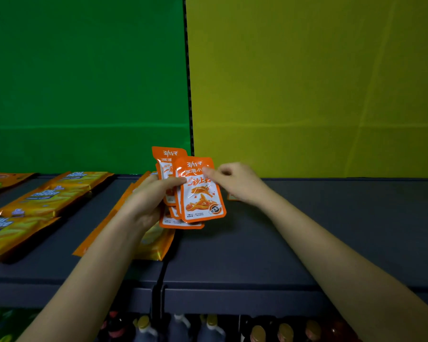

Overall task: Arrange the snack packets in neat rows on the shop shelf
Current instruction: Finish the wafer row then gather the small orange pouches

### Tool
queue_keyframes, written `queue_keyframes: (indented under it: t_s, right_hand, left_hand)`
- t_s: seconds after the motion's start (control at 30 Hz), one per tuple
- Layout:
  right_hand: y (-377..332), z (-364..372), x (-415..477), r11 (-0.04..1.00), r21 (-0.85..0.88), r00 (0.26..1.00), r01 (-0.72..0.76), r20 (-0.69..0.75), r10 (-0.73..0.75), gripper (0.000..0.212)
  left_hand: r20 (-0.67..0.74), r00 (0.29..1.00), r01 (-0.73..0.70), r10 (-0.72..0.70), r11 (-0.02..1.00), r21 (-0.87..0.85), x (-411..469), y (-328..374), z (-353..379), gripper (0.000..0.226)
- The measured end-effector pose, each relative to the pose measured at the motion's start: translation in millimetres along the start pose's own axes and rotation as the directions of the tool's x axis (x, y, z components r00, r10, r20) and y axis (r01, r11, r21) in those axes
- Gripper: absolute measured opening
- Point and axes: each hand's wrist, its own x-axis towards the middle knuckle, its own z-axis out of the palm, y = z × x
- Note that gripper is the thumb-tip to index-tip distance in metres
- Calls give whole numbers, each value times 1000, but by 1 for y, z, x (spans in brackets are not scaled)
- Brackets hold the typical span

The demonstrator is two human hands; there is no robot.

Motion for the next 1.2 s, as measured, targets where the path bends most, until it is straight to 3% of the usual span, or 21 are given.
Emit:
queue_keyframes:
  t_s: [0.1, 0.2, 0.3, 0.47, 0.57, 0.8, 1.2]
  right_hand:
    - [-3, -2, -10, 997, 5, 997, 71, -31, -71, 48]
    - [-1, -8, -18, 990, -107, 990, 90, -100, -101, 48]
    - [3, -13, -20, 993, -87, 984, 85, -152, -97, 48]
    - [36, -41, -22, 990, 135, 960, -33, -271, 69, 47]
    - [60, -37, -31, 973, 128, 969, -194, -132, 210, 47]
    - [74, -14, -34, 938, -131, 947, -322, -46, 319, 44]
    - [68, -13, -44, 830, -495, 966, -255, -86, 245, 46]
  left_hand:
    - [5, 999, 34, -34, 999, -31, -1, -1, 7, 2]
    - [13, 999, 30, -29, 998, -47, 1, -1, 14, 4]
    - [27, 999, 34, -32, 998, -55, 0, -2, 21, 7]
    - [-41, 998, -54, 48, 985, -166, -1, 10, 6, 14]
    - [-81, 992, -110, 96, 977, -181, -4, 21, -9, 15]
    - [-58, 996, -73, 66, 990, -118, -8, 14, -8, 12]
    - [-56, 998, -14, 9, 996, -84, -19, 2, 4, 6]
